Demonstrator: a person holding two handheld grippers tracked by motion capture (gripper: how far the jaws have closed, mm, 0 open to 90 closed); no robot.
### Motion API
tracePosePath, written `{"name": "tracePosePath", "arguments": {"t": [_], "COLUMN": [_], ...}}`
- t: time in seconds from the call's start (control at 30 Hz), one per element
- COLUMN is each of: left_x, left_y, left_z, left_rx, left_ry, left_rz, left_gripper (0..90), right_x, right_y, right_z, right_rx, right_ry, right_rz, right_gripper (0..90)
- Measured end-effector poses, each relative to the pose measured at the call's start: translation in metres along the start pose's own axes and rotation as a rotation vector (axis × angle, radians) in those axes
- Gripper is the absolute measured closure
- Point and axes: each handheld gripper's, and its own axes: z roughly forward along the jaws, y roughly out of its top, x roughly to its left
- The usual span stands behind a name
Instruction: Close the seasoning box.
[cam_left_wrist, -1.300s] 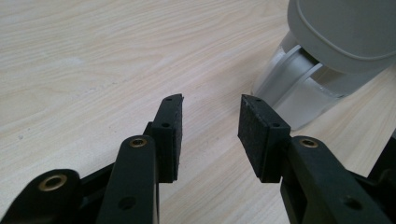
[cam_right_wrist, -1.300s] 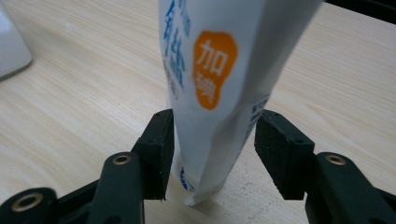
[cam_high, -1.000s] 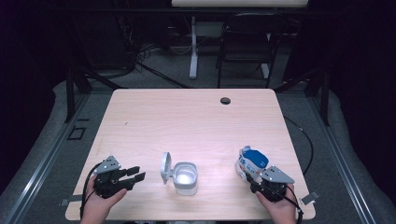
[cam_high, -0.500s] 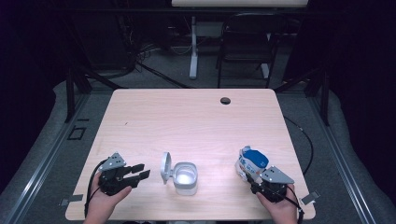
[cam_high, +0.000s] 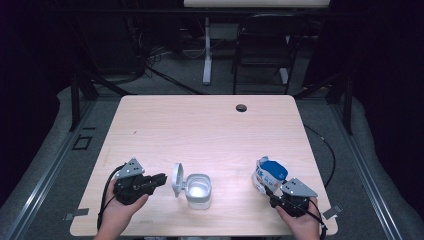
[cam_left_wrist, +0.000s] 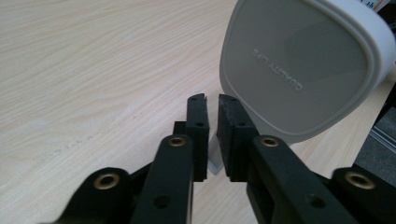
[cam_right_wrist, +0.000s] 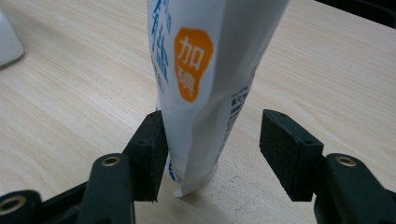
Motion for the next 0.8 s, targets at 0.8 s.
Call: {"name": "tracePosePath", "arguments": {"t": [0.8], "left_x": [-0.024], "left_y": [0.022], "left_z": [0.009], "left_rx": [-0.005], "left_ry": [-0.053], "left_rz": [0.044], "left_gripper": [90.0], "right_x": [0.002], "right_y": [-0.002], "right_z": [0.002], "right_rx": [0.002], "right_ry": [0.012], "right_rz": [-0.009], "right_gripper": [41.6]}}
